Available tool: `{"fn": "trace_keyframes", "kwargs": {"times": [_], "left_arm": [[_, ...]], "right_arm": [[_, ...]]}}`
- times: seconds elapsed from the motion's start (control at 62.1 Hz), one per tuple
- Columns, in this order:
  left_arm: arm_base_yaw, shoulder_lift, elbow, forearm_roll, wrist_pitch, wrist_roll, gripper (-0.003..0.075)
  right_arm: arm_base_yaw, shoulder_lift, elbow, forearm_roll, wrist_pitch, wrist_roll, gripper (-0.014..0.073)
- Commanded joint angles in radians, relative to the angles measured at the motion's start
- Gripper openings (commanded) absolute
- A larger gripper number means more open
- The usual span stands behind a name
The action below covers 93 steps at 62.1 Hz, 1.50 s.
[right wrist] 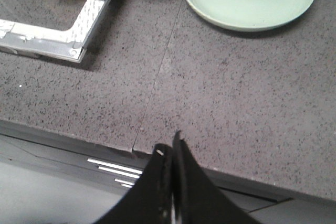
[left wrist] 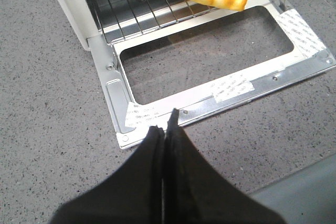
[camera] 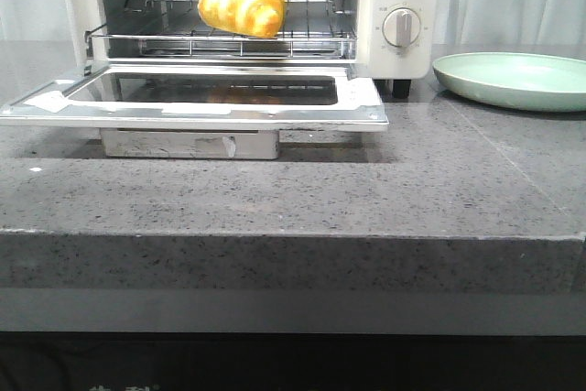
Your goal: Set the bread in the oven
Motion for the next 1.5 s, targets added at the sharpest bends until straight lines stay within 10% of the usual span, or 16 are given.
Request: {"fn": "trace_keyframes", "kwargs": {"times": [0.0,0.37,1.191,1.481], "left_arm": [[-0.001,-0.008,-0.025,0.002,-0.056,-0.007,-0.0018],[0.017,-0.131,0.192,0.027,-0.214,-0.007,-0.0018],[0.480,-0.966,1.127,-0.167,-1.040,-0.007,-0.0018],[0.498,-0.973,1.123,-0.175,-0.983,-0.007,-0.0018]], "right_arm": [[-0.005,0.004,-0.023,-0.004,-0.045,-0.001,-0.0118],[-0.005,0.004,-0.023,-0.004,-0.045,-0.001,-0.0118],[-0.005,0.004,-0.023,-0.004,-0.047,-0.001,-0.0118],[-0.005,0.004,-0.023,-0.004,-0.043,-0.001,-0.0118]]}}
